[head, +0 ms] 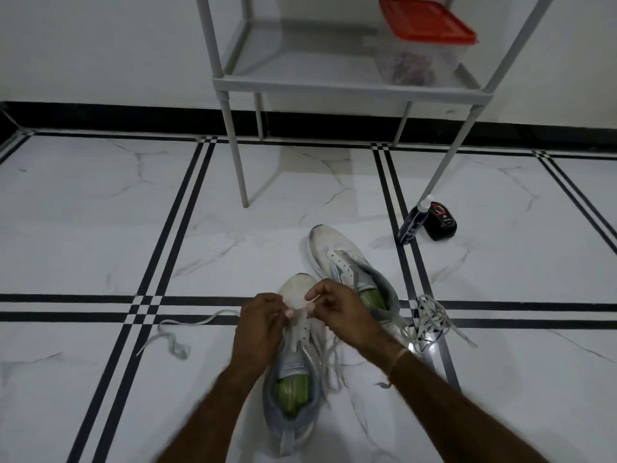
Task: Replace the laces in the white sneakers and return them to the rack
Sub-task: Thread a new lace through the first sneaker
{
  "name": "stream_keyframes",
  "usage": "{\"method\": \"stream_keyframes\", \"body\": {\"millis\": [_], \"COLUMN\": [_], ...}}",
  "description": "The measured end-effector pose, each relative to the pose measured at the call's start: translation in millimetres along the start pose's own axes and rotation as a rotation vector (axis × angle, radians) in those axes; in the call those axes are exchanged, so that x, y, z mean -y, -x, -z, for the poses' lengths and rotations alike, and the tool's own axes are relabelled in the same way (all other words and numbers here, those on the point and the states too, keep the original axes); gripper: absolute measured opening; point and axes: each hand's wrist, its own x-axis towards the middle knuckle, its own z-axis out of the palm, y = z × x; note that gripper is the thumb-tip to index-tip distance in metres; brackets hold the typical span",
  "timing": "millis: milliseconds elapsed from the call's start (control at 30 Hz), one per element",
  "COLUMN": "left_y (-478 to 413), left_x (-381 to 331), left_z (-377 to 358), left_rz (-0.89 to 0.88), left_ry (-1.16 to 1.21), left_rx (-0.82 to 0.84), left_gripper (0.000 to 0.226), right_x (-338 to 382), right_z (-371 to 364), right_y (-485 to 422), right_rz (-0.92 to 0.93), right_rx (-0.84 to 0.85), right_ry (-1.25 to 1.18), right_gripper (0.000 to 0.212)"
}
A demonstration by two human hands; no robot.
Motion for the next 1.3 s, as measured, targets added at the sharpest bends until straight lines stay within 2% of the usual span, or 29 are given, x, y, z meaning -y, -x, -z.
{"method": "stream_keyframes", "body": {"millis": [67,100,167,233,300,333,367,433,467,500,567,600,667,700,733,800,867,933,967,1000,1033,1067,1100,1133,1167,1200,1300], "left_y": [-0.2,1.2,3.2,1.9,-0.6,-2.3,-6.9,-14.8,-17.9,-16.3,-7.9,-4.5,-0.6,1.2,2.1,-3.7,-10.1,-10.2,-8.7,-5.7,-3.8,-1.8,-0.6,-0.3,-3.2,-5.5,-9.7], "left_x": [-0.1,-4.8,-23.7,-60.5,-84.7,-85.3,-76.9,-57.8,-42.0,-32.6,-30.9,-41.8,-70.4,-81.0,-80.9,-65.4,-41.5,-20.7,-18.2,-23.0,-35.2,-47.0,-58.2,-63.0,-61.0,-54.7,-24.6], "left_z": [8.7,11.0,12.1,7.5,0.1,-2.7,-3.0,11.3,19.8,29.7,35.7,31.8,18.0,11.3,4.8,9.6,34.3,57.8,58.3,54.2,46.4,36.3,27.3,22.2,21.4,24.1,45.9], "left_rz": [0.205,0.233,0.1,-0.036,-0.127,-0.143,-0.086,0.187,0.295,0.323,0.226,0.116,-0.055,-0.097,-0.142,-0.126,0.052,0.201,0.177,0.102,-0.009,-0.093,-0.134,-0.156,-0.177,-0.186,-0.043], "left_ry": [0.158,0.135,0.032,0.087,0.062,0.035,0.055,0.303,0.331,0.211,-0.101,-0.113,0.034,0.069,0.062,-0.006,-0.112,-0.346,-0.405,-0.387,-0.285,-0.134,-0.019,0.017,0.004,-0.06,-0.203], "left_rx": [-0.114,-0.175,-0.226,-0.064,0.158,0.17,0.116,-0.079,-0.22,-0.339,-0.424,-0.364,-0.065,0.072,0.131,0.008,-0.182,-0.343,-0.4,-0.401,-0.322,-0.179,-0.032,0.047,0.049,-0.001,-0.106], "left_gripper": [0.046,0.042,0.043,0.043,0.02,0.017,0.024,0.029,0.031,0.032,0.027,0.029,0.036,0.03,0.019,0.028,0.035,0.034,0.028,0.023,0.028,0.034,0.032,0.022,0.017,0.022,0.031], "right_x": [13.3,18.6,26.0,27.1,24.9,23.1,23.1,24.3,23.9,22.2,22.4,24.9,30.5,34.4,36.5,37.6,33.3,30.0,30.0,30.0,32.3,35.6,38.4,38.5,35.6,32.8,25.3], "right_z": [28.4,40.8,51.3,43.8,32.2,31.3,34.5,48.7,55.2,59.7,57.1,51.0,36.4,31.1,30.4,36.9,45.0,43.8,39.8,32.2,24.8,17.2,12.5,9.7,9.8,11.8,15.8], "right_y": [8.8,13.8,20.1,21.7,20.2,19.2,19.8,22.3,22.8,22.8,20.9,18.7,13.1,10.4,8.9,3.9,0.4,0.4,1.2,1.2,1.7,1.5,0.9,-1.9,-6.0,-8.6,-12.1], "right_rz": [-0.034,-0.033,-0.017,-0.026,-0.011,-0.006,-0.003,-0.006,-0.009,-0.011,0.012,0.034,0.077,0.09,0.099,0.102,0.09,0.064,0.057,0.053,0.046,0.038,0.045,0.058,0.068,0.073,0.042], "right_rx": [0.014,0.024,0.094,0.177,0.164,0.129,0.097,0.045,0.035,0.036,0.068,0.098,0.142,0.145,0.127,0.067,0.04,0.072,0.094,0.13,0.157,0.169,0.162,0.132,0.091,0.065,0.111], "right_ry": [-0.061,-0.053,0.02,-0.002,-0.076,-0.087,-0.075,-0.032,-0.008,0.018,0.063,0.07,0.04,0.01,-0.016,-0.019,0.028,0.081,0.098,0.1,0.082,0.053,0.027,0.016,0.023,0.045,0.115], "right_gripper": [0.01,0.013,0.016,0.011,0.007,0.007,0.008,0.011,0.013,0.015,0.019,0.019,0.013,0.01,0.008,0.006,0.01,0.018,0.02,0.021,0.018,0.014,0.011,0.012,0.012,0.01,0.012]}}
